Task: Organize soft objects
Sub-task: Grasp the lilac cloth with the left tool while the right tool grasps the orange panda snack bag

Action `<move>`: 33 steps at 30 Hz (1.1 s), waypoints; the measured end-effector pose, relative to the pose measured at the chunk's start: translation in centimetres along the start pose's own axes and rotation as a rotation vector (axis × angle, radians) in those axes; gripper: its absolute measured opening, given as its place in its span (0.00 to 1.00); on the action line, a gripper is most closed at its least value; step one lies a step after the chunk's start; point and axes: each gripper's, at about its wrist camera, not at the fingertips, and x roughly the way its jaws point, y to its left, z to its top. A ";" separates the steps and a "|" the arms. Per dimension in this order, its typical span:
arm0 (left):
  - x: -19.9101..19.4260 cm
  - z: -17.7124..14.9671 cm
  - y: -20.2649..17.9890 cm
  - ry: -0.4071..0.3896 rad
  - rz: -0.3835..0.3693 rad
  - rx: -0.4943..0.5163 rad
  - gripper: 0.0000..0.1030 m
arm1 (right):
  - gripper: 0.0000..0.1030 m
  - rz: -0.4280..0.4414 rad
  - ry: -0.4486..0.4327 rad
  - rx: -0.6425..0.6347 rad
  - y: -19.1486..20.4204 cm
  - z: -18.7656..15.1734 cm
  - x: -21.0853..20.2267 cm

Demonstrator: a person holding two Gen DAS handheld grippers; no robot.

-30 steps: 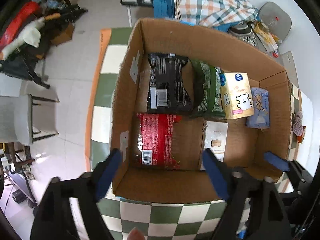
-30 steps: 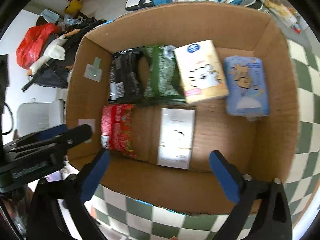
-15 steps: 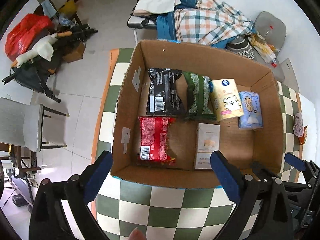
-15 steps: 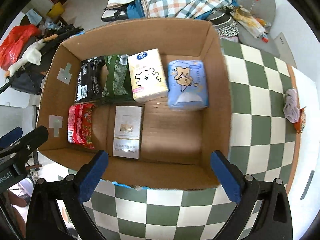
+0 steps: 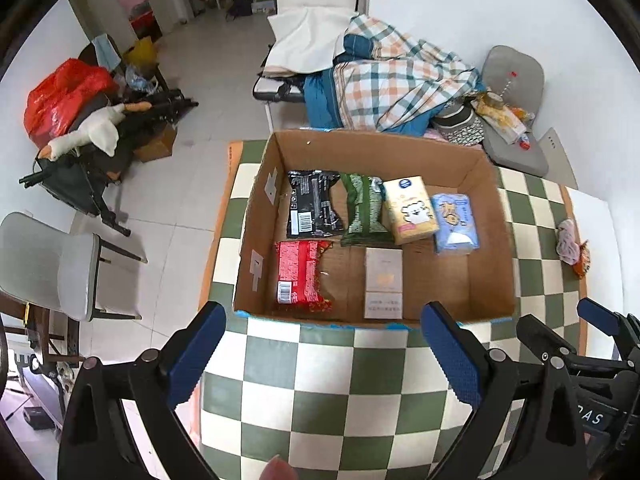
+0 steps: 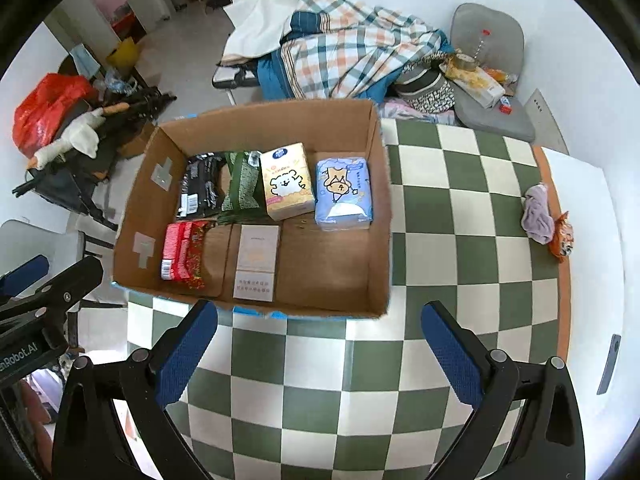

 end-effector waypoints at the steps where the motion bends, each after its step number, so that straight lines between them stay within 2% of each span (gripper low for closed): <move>1: -0.5 -0.3 -0.2 -0.005 0.003 0.003 0.97 | 1.00 0.005 -0.008 0.001 -0.2 -0.3 -0.6; 9: -3.0 -1.8 -1.5 -0.011 -0.010 0.015 0.97 | 1.00 0.038 -0.055 -0.007 -1.1 -2.1 -4.1; 12: -3.8 -1.4 -2.7 -0.023 -0.012 0.023 0.97 | 1.00 0.083 -0.053 0.007 -1.8 -2.2 -4.7; 16: -4.1 0.3 -6.3 -0.019 -0.068 0.066 0.97 | 1.00 0.154 -0.062 0.072 -4.8 -1.5 -5.2; 19: -3.7 1.7 -10.6 -0.021 -0.086 0.135 0.97 | 1.00 0.146 -0.075 0.137 -8.6 -0.8 -5.5; 22: -2.4 3.7 -16.6 -0.007 -0.125 0.223 0.97 | 1.00 0.105 -0.090 0.220 -13.9 -0.1 -5.7; 26: 0.6 6.5 -25.0 0.034 -0.169 0.325 0.97 | 1.00 0.040 -0.083 0.339 -23.1 1.0 -4.7; 30: 6.0 8.7 -33.4 0.130 -0.182 0.425 0.97 | 1.00 -0.048 -0.040 0.438 -32.6 2.2 -1.3; 33: 11.1 9.5 -39.3 0.241 -0.196 0.471 0.97 | 1.00 -0.026 0.024 0.533 -39.3 2.8 3.1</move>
